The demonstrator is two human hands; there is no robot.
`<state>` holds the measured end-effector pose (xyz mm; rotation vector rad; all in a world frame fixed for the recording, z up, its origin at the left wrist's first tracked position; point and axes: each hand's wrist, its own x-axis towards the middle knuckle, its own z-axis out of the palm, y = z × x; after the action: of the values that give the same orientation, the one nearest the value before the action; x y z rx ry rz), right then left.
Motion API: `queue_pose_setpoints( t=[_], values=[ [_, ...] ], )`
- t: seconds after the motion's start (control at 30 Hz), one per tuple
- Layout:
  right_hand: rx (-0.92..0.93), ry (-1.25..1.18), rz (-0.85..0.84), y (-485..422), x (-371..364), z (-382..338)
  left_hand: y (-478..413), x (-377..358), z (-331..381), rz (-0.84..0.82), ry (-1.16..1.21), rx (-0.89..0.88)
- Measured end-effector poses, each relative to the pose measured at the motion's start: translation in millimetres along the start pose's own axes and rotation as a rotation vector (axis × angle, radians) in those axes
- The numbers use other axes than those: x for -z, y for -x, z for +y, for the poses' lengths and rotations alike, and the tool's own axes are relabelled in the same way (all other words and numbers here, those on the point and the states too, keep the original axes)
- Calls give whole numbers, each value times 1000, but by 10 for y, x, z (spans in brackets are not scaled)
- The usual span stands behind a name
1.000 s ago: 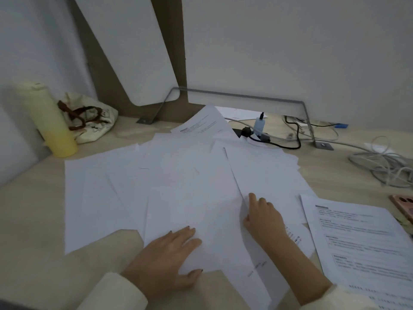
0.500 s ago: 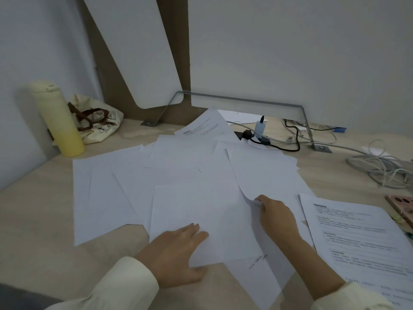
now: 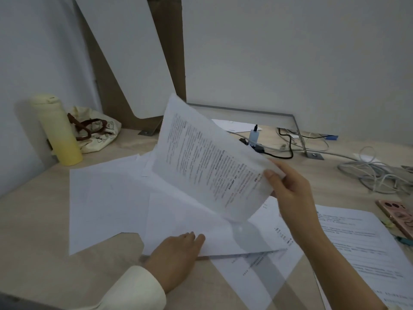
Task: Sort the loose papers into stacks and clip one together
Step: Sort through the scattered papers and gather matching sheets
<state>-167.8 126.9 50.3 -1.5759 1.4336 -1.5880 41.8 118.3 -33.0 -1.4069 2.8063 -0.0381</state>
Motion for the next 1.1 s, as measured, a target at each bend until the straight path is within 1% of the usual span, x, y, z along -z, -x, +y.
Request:
queue_pose_setpoints(
  t=[0.07,0.1,0.17,0.23,0.3,0.37,0.43,0.53,0.6,0.67,0.73,0.8,0.87,0.93,1.03,1.1],
  values=[
    [-34,-35,12,10,71,16,40,22,-75,43,103,18],
    [-32,-22,-11,26,93,33,58,50,-123,150,136,-7],
    [-20,3,-88,51,114,52,135,224,-208,280,237,-4],
    [-16,28,-164,51,132,37,136,344,-305,453,222,-57],
    [-18,65,-241,25,141,-11,132,535,-380,611,139,-85],
    [-13,107,-321,-18,146,-94,111,778,-418,674,44,-104],
    [13,176,-390,-70,142,-179,86,974,-442,663,21,-140],
    [43,250,-436,-142,128,-306,8,1195,-493,571,53,-172],
    [58,257,-411,-176,126,-380,-41,1304,-499,520,107,-132],
    [62,239,-391,-204,150,-466,-50,1407,-517,499,241,-27],
    [50,224,-438,-228,192,-560,-48,1492,-559,528,312,6],
    [43,290,-492,-270,229,-610,-29,1571,-592,546,387,5],
    [79,387,-454,-323,243,-636,-18,1620,-632,572,483,13],
    [119,404,-355,-373,259,-663,23,1645,-707,608,574,51],
    [99,275,-258,-430,302,-681,149,1658,-818,509,648,138],
    [19,196,-271,-473,330,-615,218,1617,-849,484,729,204]
  ],
)
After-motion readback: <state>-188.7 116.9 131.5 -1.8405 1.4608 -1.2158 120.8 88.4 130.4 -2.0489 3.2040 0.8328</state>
